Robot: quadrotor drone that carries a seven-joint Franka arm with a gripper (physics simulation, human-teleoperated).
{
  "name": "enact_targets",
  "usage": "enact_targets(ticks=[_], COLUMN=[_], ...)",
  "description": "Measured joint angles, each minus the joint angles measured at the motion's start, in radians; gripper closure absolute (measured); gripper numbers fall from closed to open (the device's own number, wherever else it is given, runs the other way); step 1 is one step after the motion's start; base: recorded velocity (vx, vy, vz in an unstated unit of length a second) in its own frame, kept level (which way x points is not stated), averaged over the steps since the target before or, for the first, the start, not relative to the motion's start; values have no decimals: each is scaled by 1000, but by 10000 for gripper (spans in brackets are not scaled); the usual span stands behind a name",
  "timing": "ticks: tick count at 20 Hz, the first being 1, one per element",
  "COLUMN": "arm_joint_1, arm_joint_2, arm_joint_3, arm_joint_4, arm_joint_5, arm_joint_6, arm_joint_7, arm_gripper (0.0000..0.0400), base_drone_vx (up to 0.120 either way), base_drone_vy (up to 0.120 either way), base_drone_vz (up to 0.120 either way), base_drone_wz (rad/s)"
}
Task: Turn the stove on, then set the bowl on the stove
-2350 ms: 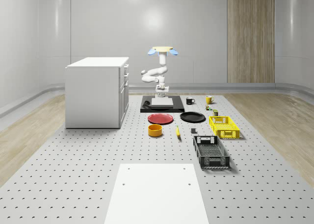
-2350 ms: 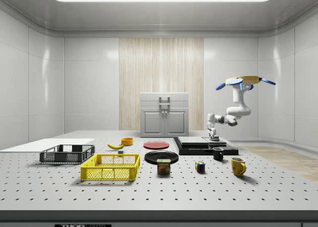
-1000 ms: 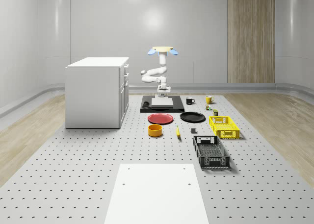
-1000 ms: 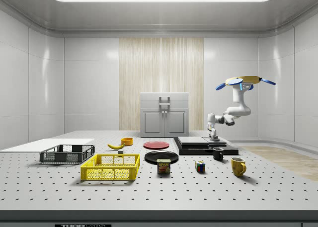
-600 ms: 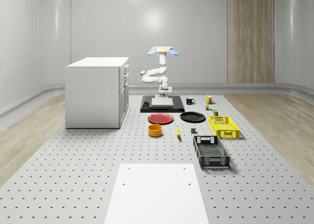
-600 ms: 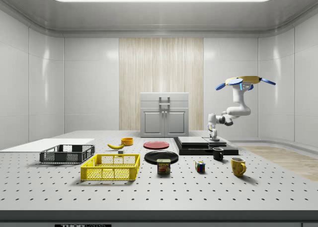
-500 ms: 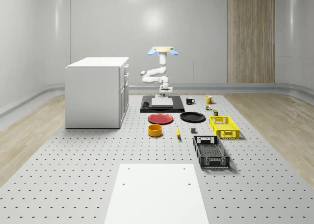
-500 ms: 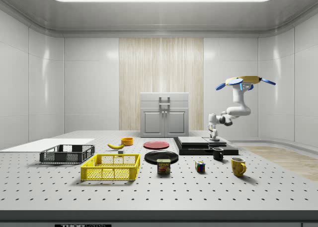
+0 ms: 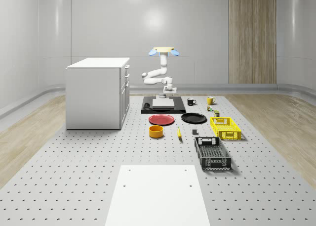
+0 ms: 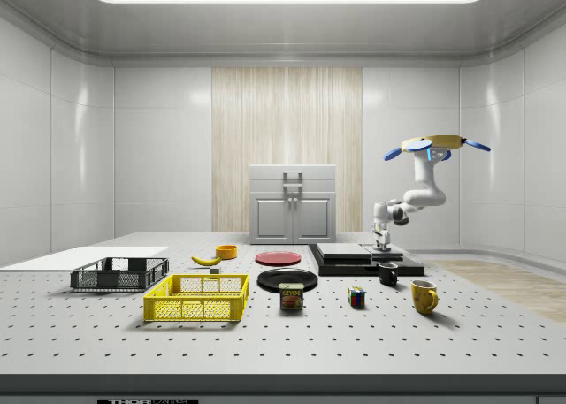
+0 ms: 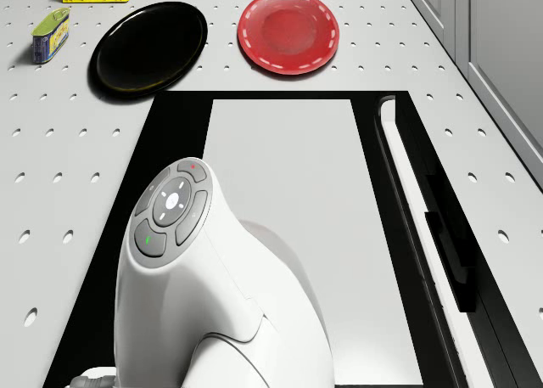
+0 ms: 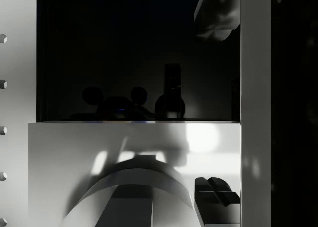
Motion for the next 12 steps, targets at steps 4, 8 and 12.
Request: enact_targets(ticks=[4,8,12], arm_joint_1=[-21,1,49], arm_joint_2=[0,-15,-38], arm_joint_3=[3,3,0], arm_joint_4=[5,0,-9], arm_joint_5=[2,8,15], arm_joint_6=[1,13,31], arm_joint_7=[17,0,-39], arm_gripper=[0,0,0], base_drone_vx=[0,0,0], base_drone_vy=[0,0,0], base_drone_vz=[0,0,0], base_drone_wz=[0,0,0])
